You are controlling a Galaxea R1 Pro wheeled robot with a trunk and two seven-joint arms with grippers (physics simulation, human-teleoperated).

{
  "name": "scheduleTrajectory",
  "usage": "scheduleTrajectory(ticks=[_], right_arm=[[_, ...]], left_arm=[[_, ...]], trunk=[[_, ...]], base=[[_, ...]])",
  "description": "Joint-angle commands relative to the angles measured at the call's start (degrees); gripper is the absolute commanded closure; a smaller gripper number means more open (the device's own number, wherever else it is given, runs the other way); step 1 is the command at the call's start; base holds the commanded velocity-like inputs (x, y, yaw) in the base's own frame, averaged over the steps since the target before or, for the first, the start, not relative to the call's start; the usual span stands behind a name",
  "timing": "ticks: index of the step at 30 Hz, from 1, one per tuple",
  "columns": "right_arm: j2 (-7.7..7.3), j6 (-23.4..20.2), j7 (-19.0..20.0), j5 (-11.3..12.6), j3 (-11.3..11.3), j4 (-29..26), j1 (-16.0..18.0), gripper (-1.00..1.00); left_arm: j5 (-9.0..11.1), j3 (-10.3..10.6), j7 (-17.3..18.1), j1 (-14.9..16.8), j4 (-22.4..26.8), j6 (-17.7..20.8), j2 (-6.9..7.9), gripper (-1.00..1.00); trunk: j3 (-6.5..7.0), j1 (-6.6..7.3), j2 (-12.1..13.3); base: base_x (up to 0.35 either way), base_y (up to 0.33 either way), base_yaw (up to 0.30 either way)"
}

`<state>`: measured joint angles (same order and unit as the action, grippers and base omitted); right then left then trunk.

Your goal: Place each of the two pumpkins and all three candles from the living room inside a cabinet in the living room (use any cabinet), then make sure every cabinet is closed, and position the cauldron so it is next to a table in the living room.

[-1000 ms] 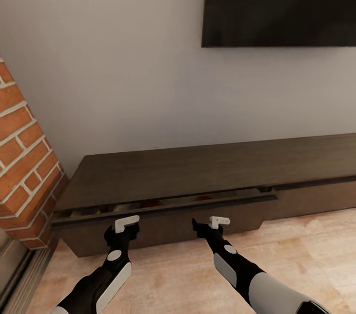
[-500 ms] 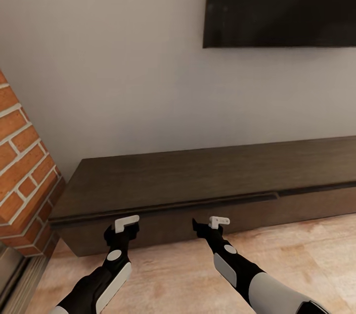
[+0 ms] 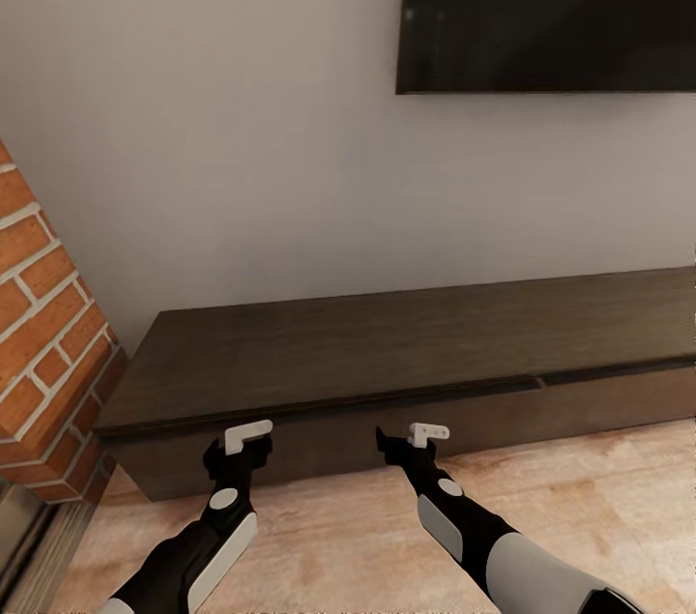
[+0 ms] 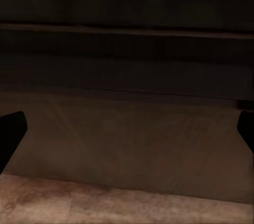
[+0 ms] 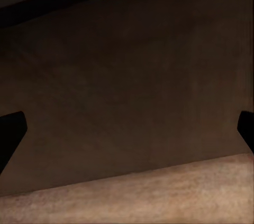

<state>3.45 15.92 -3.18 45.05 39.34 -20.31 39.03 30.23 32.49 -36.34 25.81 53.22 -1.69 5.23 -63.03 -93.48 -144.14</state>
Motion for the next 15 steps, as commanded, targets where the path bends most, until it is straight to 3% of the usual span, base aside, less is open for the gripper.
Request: scheduleTrajectory(ticks=[1, 15], right_arm=[[-0.02, 0.3, -0.3, 0.4, 0.5, 0.0, 0.1, -1.00], [-0.02, 0.2, -0.3, 0.4, 0.5, 0.1, 0.1, -1.00]], left_arm=[[0.5, 0.3, -0.4, 0.1, 0.1, -0.2, 0.07, -1.00], [0.7, 0.1, -0.4, 0.1, 0.1, 0.0, 0.04, -1.00]], trunk=[[-0.05, 0.02, 0.0], [-0.05, 0.02, 0.0]], base=[[-0.082, -0.109, 0.000], [-0.209, -0.170, 0.000]])
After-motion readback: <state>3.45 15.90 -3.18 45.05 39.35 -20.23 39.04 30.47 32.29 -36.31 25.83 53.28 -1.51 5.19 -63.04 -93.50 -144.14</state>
